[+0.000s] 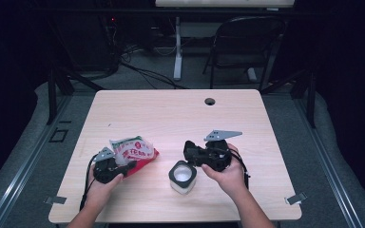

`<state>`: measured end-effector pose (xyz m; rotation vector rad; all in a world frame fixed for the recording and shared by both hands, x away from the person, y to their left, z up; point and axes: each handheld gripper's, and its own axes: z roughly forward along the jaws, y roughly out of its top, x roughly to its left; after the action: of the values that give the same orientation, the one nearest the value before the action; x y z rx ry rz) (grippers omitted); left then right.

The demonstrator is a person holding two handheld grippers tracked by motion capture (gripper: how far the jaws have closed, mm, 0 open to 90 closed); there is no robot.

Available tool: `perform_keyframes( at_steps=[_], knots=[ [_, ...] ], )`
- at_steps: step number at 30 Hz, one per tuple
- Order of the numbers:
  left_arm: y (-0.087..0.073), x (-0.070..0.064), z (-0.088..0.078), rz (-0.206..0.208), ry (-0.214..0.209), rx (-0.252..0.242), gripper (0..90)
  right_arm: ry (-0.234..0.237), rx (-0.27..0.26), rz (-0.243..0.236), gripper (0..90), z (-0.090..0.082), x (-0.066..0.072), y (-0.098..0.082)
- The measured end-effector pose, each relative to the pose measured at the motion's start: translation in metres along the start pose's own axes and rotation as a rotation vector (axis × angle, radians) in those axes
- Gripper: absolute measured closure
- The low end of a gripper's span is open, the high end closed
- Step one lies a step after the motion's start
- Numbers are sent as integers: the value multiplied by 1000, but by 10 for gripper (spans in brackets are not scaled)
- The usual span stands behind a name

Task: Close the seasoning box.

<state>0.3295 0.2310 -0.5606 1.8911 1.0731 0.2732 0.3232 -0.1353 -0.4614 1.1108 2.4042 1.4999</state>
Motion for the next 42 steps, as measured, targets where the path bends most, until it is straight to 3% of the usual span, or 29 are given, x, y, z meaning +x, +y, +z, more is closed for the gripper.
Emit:
perform_keyframes(
  at_steps=[8,15,23,29,35,38,42],
  knots=[
    [-2,-2,-2,32,1,-10,670,1,2,0,737,0,0,0],
    [-4,-4,-3,69,17,-22,760,1,5,-1,731,0,-1,0],
    [-7,-5,-5,73,39,-39,821,-1,3,3,731,0,-1,0],
    [-6,0,-11,50,57,-71,831,-4,2,2,731,0,-1,0],
    [-5,5,-22,42,125,-101,838,-4,-5,5,731,-1,-1,0],
    [-3,8,-28,55,167,-108,841,-7,-8,7,731,-1,-1,0],
    [-3,10,-36,104,258,-111,848,-6,-8,5,731,-1,-2,0]
  ],
)
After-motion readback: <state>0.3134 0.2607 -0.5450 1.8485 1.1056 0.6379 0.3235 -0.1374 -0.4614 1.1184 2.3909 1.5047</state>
